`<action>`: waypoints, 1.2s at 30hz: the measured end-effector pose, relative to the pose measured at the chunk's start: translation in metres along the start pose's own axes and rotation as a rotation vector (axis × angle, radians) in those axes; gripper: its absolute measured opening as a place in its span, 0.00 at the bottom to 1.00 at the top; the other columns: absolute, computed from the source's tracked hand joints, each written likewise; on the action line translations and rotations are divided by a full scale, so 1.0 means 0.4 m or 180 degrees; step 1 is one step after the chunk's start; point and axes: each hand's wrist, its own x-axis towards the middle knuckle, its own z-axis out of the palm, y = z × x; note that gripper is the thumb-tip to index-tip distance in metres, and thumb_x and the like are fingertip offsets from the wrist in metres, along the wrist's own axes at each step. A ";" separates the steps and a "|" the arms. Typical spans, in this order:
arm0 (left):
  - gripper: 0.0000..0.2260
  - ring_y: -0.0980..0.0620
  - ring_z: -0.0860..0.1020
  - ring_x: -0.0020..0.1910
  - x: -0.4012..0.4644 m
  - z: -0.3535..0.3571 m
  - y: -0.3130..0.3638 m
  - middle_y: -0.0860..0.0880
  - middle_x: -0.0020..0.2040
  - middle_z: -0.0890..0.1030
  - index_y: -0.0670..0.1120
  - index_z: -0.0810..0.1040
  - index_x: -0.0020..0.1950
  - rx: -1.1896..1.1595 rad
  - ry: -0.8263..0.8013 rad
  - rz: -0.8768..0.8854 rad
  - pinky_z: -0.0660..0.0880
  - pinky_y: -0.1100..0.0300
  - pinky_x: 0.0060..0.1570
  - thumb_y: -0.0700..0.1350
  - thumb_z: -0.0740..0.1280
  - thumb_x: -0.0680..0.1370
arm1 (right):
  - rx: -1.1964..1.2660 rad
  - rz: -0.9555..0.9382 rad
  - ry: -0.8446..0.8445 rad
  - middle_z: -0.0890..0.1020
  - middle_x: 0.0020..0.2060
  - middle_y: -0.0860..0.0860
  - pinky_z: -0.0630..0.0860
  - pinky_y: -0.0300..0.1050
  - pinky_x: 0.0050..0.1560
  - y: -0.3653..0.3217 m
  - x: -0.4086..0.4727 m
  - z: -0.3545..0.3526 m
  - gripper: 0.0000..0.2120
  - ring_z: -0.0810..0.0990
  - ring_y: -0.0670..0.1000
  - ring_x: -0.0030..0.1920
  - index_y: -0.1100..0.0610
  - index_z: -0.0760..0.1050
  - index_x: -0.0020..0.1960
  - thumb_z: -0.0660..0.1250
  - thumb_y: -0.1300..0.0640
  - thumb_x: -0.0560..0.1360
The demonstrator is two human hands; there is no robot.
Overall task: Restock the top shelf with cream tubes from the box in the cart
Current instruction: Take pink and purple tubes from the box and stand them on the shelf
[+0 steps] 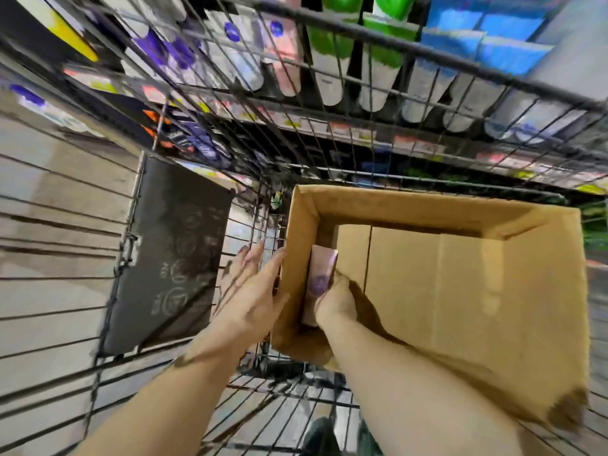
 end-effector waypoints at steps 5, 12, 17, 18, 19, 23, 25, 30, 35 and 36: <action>0.32 0.46 0.43 0.78 -0.008 -0.003 0.002 0.50 0.80 0.46 0.61 0.49 0.77 -0.0030 -0.0060 -0.0129 0.46 0.51 0.75 0.56 0.62 0.78 | 0.0810 0.0435 -0.0076 0.79 0.55 0.54 0.70 0.42 0.57 -0.014 0.010 -0.003 0.10 0.76 0.56 0.59 0.58 0.76 0.56 0.61 0.55 0.78; 0.31 0.46 0.46 0.79 -0.028 -0.067 0.066 0.47 0.80 0.51 0.58 0.52 0.78 -0.0021 0.0012 -0.0002 0.47 0.49 0.76 0.54 0.64 0.79 | 0.0691 0.0081 -0.0165 0.79 0.53 0.51 0.77 0.44 0.48 -0.011 -0.030 -0.113 0.16 0.78 0.52 0.50 0.55 0.73 0.59 0.70 0.52 0.74; 0.31 0.43 0.49 0.78 -0.073 -0.179 0.154 0.46 0.80 0.53 0.50 0.50 0.79 0.0380 0.0160 0.0229 0.50 0.46 0.76 0.57 0.59 0.80 | 0.1003 -0.0450 0.0123 0.79 0.51 0.49 0.78 0.49 0.48 -0.052 -0.137 -0.289 0.17 0.78 0.52 0.50 0.53 0.71 0.57 0.73 0.53 0.72; 0.31 0.43 0.50 0.78 -0.083 -0.209 0.173 0.45 0.79 0.54 0.49 0.51 0.79 0.0516 0.0223 0.0326 0.51 0.45 0.76 0.58 0.58 0.80 | 0.1032 -0.0607 0.0217 0.80 0.51 0.49 0.79 0.51 0.49 -0.063 -0.166 -0.334 0.16 0.80 0.53 0.49 0.53 0.71 0.54 0.74 0.53 0.71; 0.32 0.42 0.51 0.78 -0.091 -0.242 0.196 0.45 0.79 0.54 0.48 0.51 0.79 0.0622 0.0289 0.0408 0.52 0.45 0.76 0.58 0.58 0.80 | 0.1020 -0.0758 0.0322 0.81 0.49 0.49 0.78 0.51 0.48 -0.077 -0.200 -0.383 0.15 0.80 0.54 0.48 0.53 0.71 0.51 0.74 0.53 0.70; 0.31 0.43 0.52 0.78 -0.140 -0.410 0.348 0.46 0.79 0.55 0.48 0.54 0.78 0.0769 0.0682 0.0807 0.52 0.46 0.75 0.59 0.56 0.80 | 0.1150 -0.1313 0.0886 0.80 0.45 0.49 0.76 0.48 0.48 -0.127 -0.374 -0.608 0.14 0.80 0.54 0.47 0.53 0.71 0.50 0.75 0.56 0.70; 0.29 0.44 0.51 0.78 -0.175 -0.505 0.456 0.47 0.79 0.54 0.49 0.53 0.79 0.0753 0.0931 0.1075 0.50 0.45 0.75 0.59 0.55 0.81 | 0.1289 -0.1566 0.1238 0.81 0.46 0.50 0.75 0.47 0.49 -0.126 -0.483 -0.738 0.14 0.79 0.53 0.46 0.52 0.71 0.50 0.74 0.56 0.71; 0.29 0.45 0.51 0.78 -0.249 -0.682 0.718 0.48 0.80 0.54 0.49 0.54 0.79 0.0865 0.1459 0.1711 0.51 0.45 0.75 0.59 0.53 0.81 | 0.1371 -0.2038 0.1949 0.80 0.44 0.52 0.72 0.45 0.45 -0.074 -0.692 -1.006 0.10 0.78 0.53 0.45 0.53 0.72 0.47 0.73 0.59 0.71; 0.29 0.44 0.50 0.78 -0.372 -0.740 1.038 0.47 0.79 0.54 0.48 0.52 0.79 0.1023 0.1693 0.2222 0.50 0.44 0.75 0.59 0.52 0.81 | 0.1499 -0.2123 0.2686 0.81 0.47 0.54 0.70 0.43 0.44 0.112 -0.851 -1.252 0.12 0.78 0.53 0.46 0.57 0.74 0.51 0.74 0.58 0.71; 0.29 0.43 0.51 0.78 -0.404 -0.728 1.112 0.47 0.79 0.54 0.48 0.53 0.79 0.1063 0.1775 0.2384 0.51 0.44 0.75 0.59 0.52 0.81 | 0.1527 -0.2123 0.2859 0.81 0.47 0.54 0.71 0.44 0.45 0.173 -0.879 -1.299 0.12 0.78 0.54 0.47 0.57 0.73 0.50 0.74 0.58 0.71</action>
